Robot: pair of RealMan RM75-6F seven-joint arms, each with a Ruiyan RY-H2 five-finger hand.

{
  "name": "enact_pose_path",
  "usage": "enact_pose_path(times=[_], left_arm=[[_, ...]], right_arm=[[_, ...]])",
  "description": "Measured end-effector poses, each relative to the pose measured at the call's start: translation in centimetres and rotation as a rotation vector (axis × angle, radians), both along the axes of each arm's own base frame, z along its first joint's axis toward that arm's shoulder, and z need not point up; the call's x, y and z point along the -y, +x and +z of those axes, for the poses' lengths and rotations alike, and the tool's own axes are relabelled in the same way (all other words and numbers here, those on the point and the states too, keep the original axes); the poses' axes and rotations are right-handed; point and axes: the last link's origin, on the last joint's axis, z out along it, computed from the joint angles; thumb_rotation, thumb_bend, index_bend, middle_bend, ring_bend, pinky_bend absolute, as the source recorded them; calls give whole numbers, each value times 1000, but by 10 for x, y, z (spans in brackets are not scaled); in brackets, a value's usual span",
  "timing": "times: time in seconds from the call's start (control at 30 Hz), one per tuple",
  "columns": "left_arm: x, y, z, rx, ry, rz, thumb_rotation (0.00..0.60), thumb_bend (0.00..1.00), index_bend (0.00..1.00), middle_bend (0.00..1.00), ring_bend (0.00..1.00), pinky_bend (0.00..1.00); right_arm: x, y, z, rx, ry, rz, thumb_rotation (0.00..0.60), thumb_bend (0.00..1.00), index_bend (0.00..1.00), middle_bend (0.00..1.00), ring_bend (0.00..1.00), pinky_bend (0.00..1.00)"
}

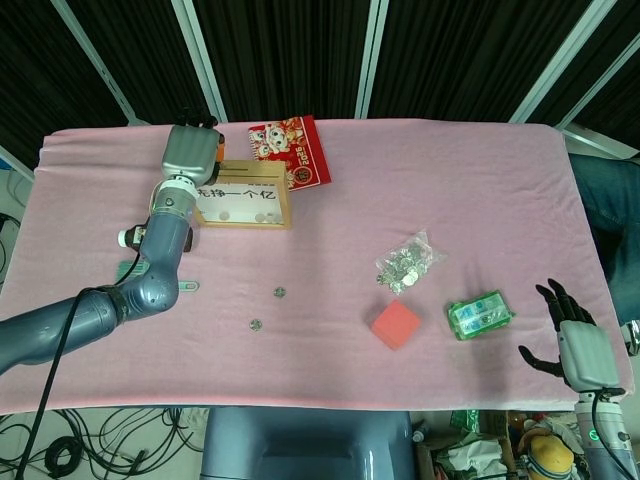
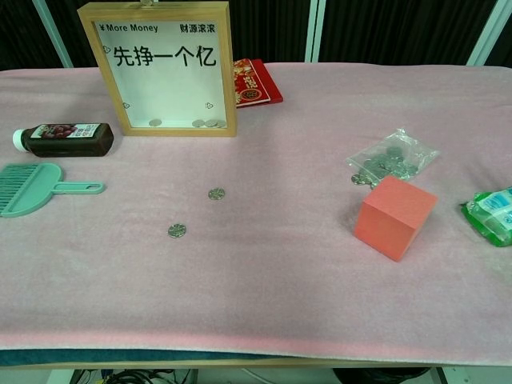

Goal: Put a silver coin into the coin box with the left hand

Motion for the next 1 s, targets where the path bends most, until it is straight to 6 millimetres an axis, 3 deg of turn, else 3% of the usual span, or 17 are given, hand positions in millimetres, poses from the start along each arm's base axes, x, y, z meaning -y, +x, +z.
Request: enact_pose_path(times=[0.23, 0.43, 0.53, 0.77, 1.0], left_arm=[[0, 0, -3, -6, -5, -3, 600, 480, 552, 152, 0, 0], [1, -2, -5, -15, -25, 0, 600, 468, 229, 117, 0, 0], [3, -3, -5, -24, -45, -1, 600, 468, 125, 97, 0, 0], [11, 7, 5, -2, -46, -32, 600, 456, 88, 74, 0, 0], [30, 14, 37, 36, 33, -89, 600, 377, 76, 42, 0, 0]], right_arm=[[0, 0, 0, 0, 3, 0, 600, 141, 117, 20, 106, 194], [0, 0, 0, 2, 3, -5, 600, 142, 117, 20, 106, 194], [0, 0, 0, 2, 3, -4, 600, 141, 117, 20, 106, 194], [1, 0, 0, 3, 3, -6, 600, 141, 117, 20, 106, 194], [3, -1, 1, -5, -5, -2, 600, 141, 117, 20, 106, 194]])
